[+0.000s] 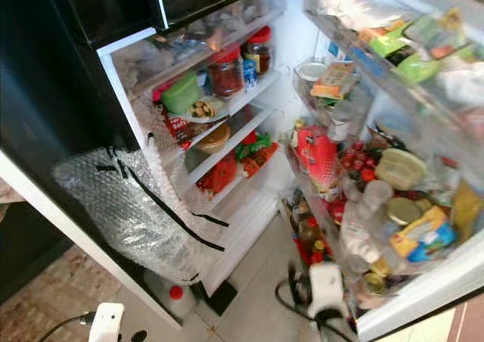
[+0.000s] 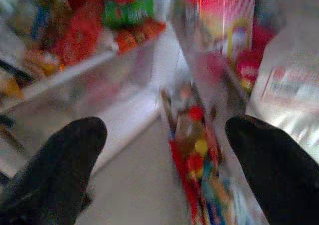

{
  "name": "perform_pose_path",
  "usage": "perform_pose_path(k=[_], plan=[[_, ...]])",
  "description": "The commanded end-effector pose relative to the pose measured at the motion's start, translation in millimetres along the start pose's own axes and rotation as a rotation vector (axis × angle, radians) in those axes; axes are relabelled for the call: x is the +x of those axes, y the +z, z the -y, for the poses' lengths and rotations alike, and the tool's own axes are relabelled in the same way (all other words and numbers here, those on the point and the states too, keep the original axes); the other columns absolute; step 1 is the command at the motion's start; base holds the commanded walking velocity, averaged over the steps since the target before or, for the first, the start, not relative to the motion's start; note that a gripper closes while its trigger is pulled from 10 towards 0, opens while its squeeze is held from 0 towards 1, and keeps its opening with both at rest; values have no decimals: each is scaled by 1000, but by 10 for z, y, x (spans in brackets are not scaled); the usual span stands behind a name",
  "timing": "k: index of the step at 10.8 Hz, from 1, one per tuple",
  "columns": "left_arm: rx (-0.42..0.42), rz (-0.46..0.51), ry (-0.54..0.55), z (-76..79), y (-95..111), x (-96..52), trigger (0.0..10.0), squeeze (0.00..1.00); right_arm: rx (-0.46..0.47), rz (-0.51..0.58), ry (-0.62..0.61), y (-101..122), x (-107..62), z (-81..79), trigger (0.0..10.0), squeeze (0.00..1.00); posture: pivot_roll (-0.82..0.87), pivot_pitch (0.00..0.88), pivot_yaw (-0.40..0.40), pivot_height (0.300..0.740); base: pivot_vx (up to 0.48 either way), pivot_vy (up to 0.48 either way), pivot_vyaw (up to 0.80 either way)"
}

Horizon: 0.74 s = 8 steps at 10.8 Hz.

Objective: Restocking fridge

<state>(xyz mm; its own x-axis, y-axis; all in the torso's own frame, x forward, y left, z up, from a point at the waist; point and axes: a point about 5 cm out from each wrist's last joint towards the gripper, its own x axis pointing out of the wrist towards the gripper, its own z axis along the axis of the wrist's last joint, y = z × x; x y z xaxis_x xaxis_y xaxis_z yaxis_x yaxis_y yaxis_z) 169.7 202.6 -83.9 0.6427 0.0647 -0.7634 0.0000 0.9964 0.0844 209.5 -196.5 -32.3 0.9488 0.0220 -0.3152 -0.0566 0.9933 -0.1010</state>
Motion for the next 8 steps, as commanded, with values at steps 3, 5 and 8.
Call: perform_pose_path(k=[3, 5, 8], plan=[[-7, -38, 22, -36, -91, -23, 10000, 0, -4, -124, 46, -316, -281, -63, 10000, 0, -130, 25, 59, 740, 0, 0, 0], [-11, -44, 26, -37, -109, -28, 10000, 0, -43, -402, -18, -682, -528, -14, 10000, 0, -130, 20, 53, 740, 0, 0, 0], [-11, -52, 30, -40, -127, -33, 10000, 0, 41, -637, -123, -978, -784, 25, 10000, 0, -133, 4, 55, 740, 0, 0, 0]])
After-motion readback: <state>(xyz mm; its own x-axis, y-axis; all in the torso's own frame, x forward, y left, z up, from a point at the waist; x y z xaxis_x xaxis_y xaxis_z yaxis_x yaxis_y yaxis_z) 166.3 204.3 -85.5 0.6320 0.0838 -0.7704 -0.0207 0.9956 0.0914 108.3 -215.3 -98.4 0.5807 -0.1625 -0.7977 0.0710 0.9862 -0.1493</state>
